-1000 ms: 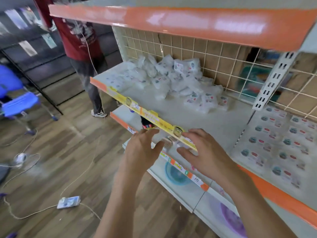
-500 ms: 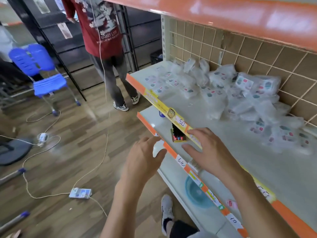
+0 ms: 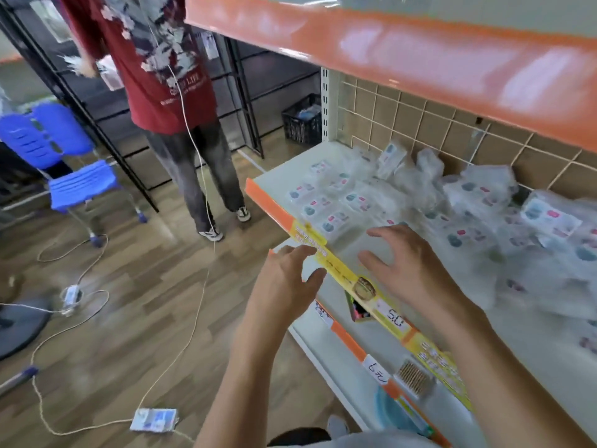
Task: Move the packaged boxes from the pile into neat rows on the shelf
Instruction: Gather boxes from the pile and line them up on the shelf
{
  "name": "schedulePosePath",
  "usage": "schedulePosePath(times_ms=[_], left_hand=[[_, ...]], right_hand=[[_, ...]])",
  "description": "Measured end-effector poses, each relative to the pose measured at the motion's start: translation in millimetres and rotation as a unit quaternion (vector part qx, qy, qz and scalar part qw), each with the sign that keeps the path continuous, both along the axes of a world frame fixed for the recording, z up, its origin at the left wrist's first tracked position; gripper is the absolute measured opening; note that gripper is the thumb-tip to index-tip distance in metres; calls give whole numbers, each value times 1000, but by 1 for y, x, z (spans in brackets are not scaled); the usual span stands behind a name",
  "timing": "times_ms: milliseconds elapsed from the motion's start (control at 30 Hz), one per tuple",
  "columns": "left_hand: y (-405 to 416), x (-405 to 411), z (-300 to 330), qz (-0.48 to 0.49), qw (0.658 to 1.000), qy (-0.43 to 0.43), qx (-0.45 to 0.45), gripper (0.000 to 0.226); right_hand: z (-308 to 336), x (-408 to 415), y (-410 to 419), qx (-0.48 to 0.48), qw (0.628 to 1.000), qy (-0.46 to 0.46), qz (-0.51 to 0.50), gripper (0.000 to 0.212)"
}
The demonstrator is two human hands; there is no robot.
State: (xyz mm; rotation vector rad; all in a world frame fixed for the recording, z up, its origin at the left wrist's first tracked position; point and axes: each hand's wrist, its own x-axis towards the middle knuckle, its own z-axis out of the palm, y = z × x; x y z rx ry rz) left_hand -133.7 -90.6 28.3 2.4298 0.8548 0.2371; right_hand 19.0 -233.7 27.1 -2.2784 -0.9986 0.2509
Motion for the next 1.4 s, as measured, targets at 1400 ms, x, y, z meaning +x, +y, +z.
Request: schedulePosePath(times_ms=[1400], left_hand=[[237, 156, -25, -118, 918, 41, -376, 18]], right_hand=[[-38, 13, 142, 63, 869, 252, -421, 69]])
